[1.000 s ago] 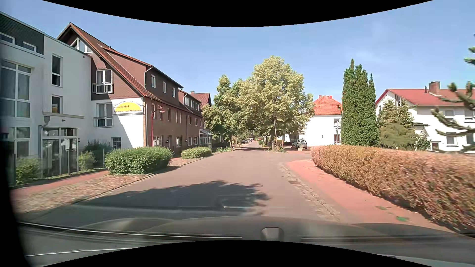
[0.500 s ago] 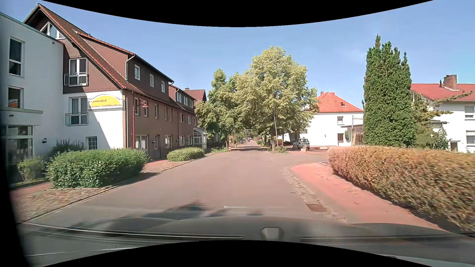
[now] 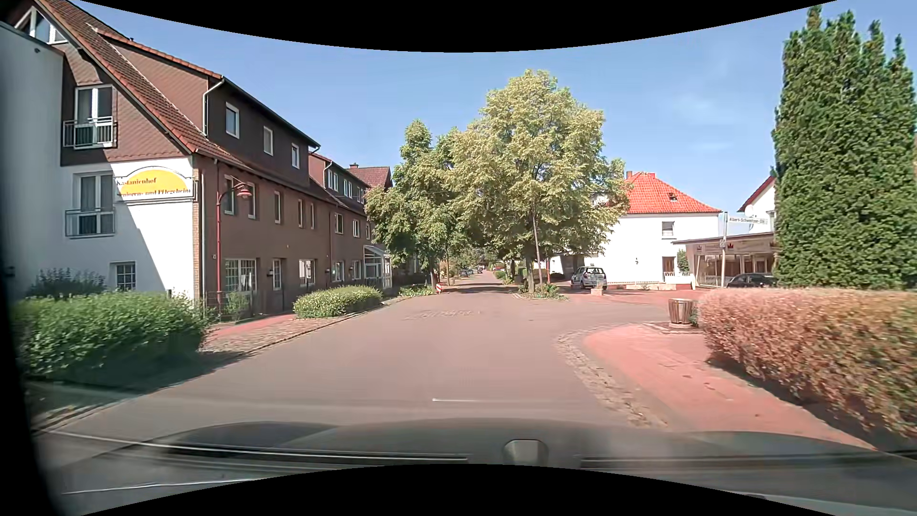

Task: Follow the waypoints while adhering to traffic rules and regulations

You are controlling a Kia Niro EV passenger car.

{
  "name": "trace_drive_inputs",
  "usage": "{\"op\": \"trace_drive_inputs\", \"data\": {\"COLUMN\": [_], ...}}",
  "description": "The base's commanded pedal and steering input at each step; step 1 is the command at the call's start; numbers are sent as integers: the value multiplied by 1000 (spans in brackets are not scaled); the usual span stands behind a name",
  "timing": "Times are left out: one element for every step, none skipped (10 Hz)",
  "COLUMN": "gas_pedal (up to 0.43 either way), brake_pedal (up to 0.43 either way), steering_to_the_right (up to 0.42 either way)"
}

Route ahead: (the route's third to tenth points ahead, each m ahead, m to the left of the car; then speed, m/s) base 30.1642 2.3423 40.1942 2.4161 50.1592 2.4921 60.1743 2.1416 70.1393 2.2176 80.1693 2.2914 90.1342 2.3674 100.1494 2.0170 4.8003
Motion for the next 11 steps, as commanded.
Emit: {"op": "trace_drive_inputs", "data": {"gas_pedal": [0,0,0,0,0,0,0,0,0,0,0], "brake_pedal": [244,250,250,250,262,262,262,268,268,268,274], "steering_to_the_right": [7,6,3,1,1,1,1,2,1,1,2]}}
